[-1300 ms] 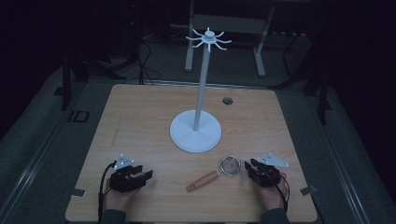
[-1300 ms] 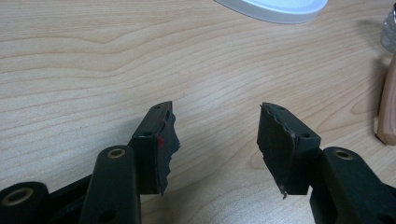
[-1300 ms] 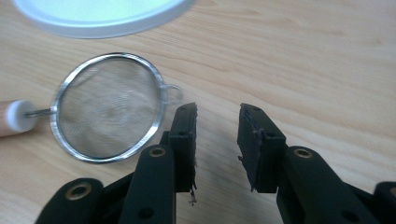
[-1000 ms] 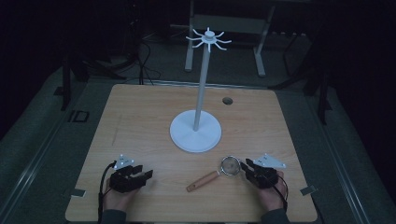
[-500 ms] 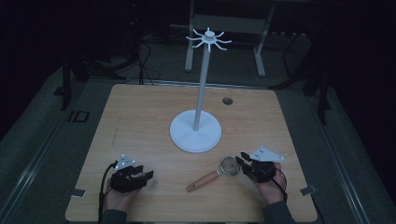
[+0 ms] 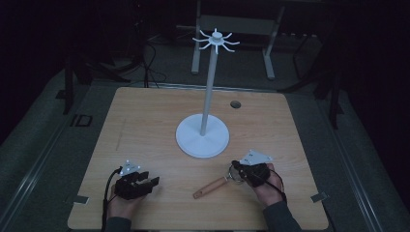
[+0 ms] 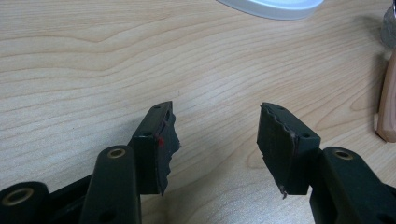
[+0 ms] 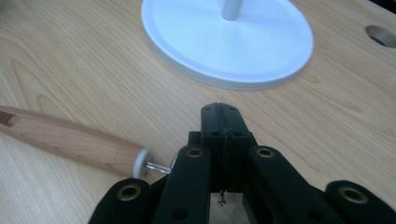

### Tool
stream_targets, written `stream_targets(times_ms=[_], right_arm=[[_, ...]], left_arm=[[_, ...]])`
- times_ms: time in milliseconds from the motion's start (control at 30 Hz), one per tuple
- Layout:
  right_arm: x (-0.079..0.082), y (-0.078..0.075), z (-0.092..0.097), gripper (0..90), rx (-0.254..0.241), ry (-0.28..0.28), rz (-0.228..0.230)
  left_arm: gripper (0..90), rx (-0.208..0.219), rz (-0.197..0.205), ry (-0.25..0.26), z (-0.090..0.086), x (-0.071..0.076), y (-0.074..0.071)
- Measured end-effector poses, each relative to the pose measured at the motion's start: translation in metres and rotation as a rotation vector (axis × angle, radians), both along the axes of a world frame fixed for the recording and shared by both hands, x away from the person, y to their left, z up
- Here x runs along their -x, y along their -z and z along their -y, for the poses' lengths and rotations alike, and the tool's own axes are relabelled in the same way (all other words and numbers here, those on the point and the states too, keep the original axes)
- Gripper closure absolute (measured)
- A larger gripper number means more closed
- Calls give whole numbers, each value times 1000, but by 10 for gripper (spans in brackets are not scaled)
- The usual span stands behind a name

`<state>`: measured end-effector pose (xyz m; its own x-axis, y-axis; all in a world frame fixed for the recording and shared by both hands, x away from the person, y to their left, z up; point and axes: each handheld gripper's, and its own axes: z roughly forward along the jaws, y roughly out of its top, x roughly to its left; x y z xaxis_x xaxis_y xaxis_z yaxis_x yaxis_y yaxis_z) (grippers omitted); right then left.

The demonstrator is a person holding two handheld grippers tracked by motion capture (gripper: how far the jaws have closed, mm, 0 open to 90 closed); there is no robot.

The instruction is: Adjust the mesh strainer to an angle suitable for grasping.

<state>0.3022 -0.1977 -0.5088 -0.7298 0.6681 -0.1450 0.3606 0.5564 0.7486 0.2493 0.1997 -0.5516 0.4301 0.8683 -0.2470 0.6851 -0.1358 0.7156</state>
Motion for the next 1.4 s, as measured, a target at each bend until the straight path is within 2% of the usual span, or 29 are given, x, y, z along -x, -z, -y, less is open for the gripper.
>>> stream_targets(times_ms=[133, 333, 600, 833, 1200, 1300, 1333, 1400], right_arm=[[-5, 4, -10, 899, 16, -7, -8], [-15, 12, -25, 898, 43, -9, -44], [-21, 21, -33, 898, 118, -4, -69], [-21, 23, -21, 898, 143, 46, -79], [-10, 26, 9, 896, 186, 104, -110], [-8, 24, 17, 871, 192, 99, -125], [-7, 23, 19, 844, 190, 83, -125], [-3, 19, 21, 789, 169, 17, -126]], left_arm=[[463, 1, -1, 1, 0, 0, 0], [463, 1, -2, 3, 0, 0, 0], [463, -2, -4, 5, 1, 0, 0], [463, -3, -4, 4, 1, -1, 0], [463, -5, -5, 7, 2, -1, 0], [463, -5, -6, 7, 2, -1, 0], [463, -5, -6, 7, 2, -1, 1], [463, -4, -6, 7, 2, -2, 1]])
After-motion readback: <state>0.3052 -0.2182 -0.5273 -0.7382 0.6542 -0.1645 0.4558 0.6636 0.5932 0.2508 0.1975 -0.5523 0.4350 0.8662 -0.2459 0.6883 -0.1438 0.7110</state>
